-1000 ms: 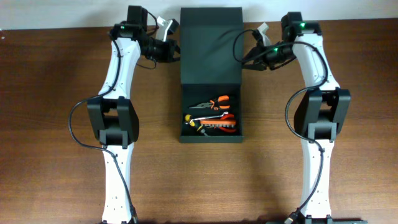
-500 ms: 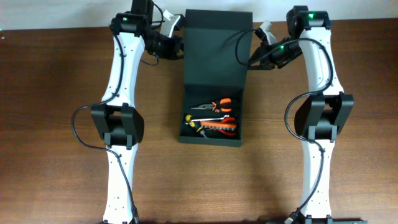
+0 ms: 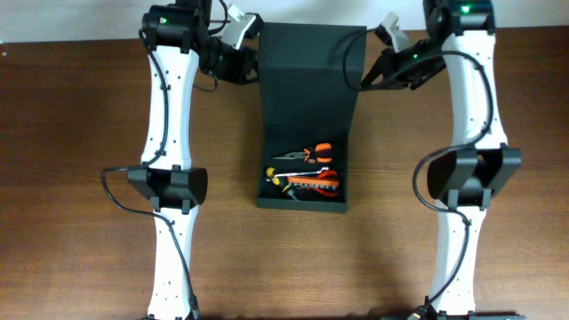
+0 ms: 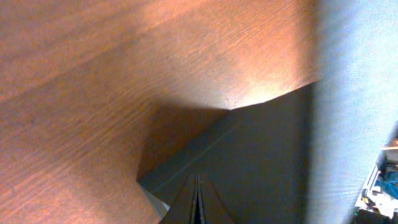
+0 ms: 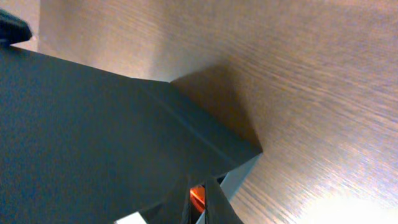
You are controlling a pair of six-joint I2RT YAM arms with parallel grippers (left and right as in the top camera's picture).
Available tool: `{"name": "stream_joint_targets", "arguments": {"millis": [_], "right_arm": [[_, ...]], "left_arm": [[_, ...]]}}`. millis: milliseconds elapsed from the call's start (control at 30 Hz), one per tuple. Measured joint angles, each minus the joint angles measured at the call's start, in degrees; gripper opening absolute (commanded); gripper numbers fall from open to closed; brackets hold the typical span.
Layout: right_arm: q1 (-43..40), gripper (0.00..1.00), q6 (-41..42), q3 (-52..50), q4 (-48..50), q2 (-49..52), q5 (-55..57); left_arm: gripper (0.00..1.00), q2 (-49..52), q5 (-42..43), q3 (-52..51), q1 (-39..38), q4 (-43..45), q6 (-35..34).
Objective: Pack container
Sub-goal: 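Press the lid down onto the box front with both grippers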
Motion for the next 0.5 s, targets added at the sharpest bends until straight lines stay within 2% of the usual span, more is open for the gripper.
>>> {"name": "stream_joint_targets", "arguments": {"millis": [200,500], "right_arm": [[1.9,0.10,1.9,0.4,0.0,-7.5,3.3],[8.2,0.10,5.9,-1.7,0.0,-12.2,10.3]], "left_arm": [[0.02,-1.3,-1.4,0.9,-0.7,-0.1,0.0],[0.02,-7.8,-3.9,0.9,-2.4,-0.2,-2.5]]}}
